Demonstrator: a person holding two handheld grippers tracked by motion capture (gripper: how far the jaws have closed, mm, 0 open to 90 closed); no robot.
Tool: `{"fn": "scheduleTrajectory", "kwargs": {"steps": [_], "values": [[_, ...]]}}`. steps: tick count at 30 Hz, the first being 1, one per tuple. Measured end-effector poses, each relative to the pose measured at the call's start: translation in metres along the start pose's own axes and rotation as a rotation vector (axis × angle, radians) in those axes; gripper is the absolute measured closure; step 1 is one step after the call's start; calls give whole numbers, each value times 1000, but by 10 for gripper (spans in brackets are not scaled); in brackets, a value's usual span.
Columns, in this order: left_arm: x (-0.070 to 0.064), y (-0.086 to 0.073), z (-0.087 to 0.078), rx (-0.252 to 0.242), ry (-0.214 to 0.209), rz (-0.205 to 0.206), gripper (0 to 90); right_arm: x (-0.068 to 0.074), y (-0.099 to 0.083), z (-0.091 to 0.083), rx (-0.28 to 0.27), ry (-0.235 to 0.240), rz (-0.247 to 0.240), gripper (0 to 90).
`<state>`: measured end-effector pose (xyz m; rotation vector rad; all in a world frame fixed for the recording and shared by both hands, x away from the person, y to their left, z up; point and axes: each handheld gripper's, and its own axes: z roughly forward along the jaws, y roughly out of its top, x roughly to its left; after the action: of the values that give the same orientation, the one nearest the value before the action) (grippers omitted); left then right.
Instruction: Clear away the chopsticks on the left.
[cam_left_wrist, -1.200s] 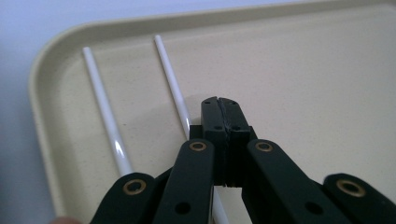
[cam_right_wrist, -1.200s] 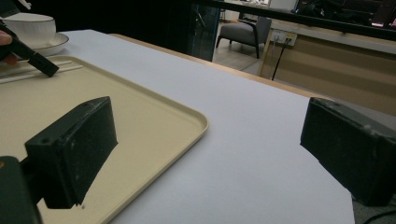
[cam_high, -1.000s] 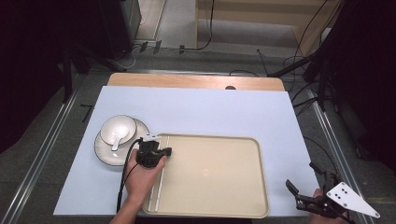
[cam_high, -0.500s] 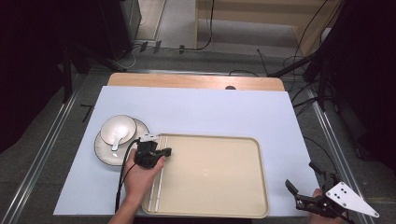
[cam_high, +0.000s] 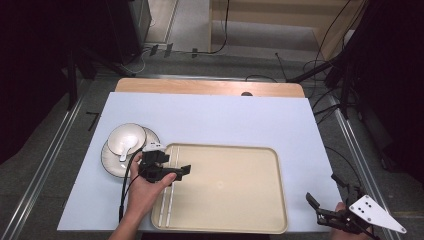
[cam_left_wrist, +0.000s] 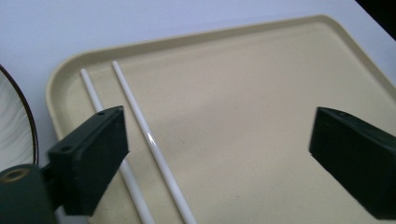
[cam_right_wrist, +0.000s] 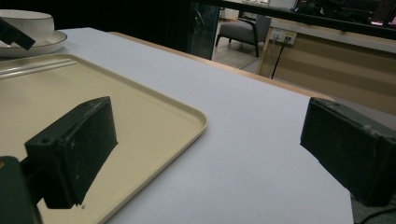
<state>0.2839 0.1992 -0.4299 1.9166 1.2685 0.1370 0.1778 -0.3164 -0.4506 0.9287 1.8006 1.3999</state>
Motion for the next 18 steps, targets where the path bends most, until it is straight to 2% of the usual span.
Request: {"fn": "scheduleTrajectory", "kwargs": {"steps": [1,3,9,12,16,18], "values": [[0,-1,-1,-7,-12,7,0,0,0,0,0,0,-3,37],[0,-2,-4,-33,-10,16,0,0,0,0,0,-1,-3,37],[1,-2,-12,-53,-23,19,0,0,0,0,2,1,-2,37],[0,-1,-16,-54,-18,31,0,0,0,0,1,-1,-5,37],[-2,0,-25,-82,13,50,0,-1,0,0,-2,-3,-2,37],[-1,1,-29,-82,0,50,0,-1,0,1,-1,-2,-5,37]]}}
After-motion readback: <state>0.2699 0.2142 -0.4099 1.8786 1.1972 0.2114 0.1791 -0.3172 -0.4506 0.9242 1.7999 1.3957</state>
